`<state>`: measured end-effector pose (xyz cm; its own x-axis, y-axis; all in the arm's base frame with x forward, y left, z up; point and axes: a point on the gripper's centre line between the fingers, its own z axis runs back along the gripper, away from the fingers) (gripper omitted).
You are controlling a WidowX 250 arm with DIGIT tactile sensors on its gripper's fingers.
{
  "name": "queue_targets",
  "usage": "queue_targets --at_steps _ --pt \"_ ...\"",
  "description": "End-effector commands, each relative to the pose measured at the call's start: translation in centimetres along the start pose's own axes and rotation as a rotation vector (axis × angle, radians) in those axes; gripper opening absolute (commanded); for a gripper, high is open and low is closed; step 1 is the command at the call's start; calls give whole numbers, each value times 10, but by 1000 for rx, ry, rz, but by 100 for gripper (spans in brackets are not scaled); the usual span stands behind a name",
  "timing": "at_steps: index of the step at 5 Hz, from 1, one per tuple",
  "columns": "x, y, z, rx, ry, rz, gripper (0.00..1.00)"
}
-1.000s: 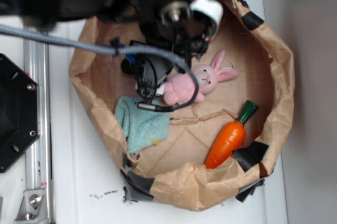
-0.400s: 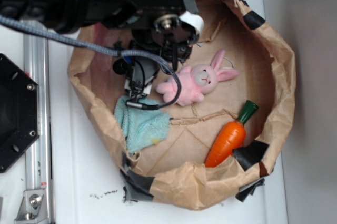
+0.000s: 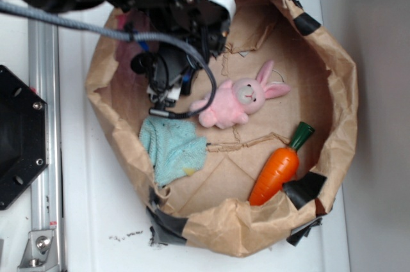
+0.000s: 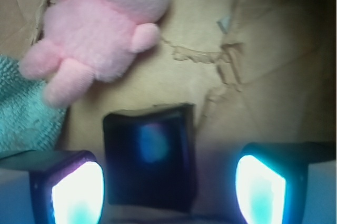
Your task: Grab the black box.
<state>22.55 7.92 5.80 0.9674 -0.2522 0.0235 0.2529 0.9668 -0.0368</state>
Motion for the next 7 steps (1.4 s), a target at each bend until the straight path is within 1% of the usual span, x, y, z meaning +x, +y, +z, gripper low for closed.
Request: queue_targets --at_steps 1,2,3,4,5,7 --pt "-1 3 -1 88 -46 -26 100" --pt "6 -4 -21 102 -12 -52 100" --pt "17 -4 -30 101 3 -39 100" --pt "24 -10 -37 50 11 -53 100" --pt "24 -28 -43 44 12 -102 100" --pt "23 -53 -42 10 6 -145 100"
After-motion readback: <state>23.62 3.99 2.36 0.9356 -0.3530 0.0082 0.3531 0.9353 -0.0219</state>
